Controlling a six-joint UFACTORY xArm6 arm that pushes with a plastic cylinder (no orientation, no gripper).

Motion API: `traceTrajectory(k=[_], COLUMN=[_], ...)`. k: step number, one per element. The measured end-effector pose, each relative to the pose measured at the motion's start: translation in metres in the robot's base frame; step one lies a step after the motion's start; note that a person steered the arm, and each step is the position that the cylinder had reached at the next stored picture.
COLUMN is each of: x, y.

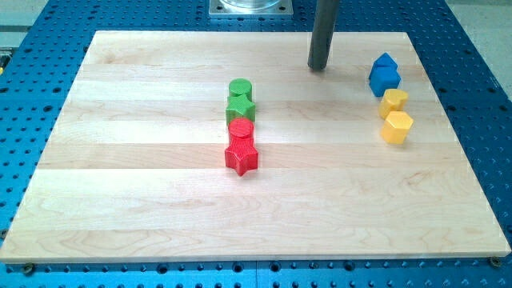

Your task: Slightly push the blue triangle towards the right

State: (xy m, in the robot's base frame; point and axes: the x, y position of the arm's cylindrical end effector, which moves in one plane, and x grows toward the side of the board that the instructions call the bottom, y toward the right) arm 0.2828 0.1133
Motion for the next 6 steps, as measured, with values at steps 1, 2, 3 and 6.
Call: traceTrajectory(k=[1, 2, 3, 6], x=[0.000, -0.001, -0.006, 0.043], y=[0.000, 0.044, 0.112, 0.171])
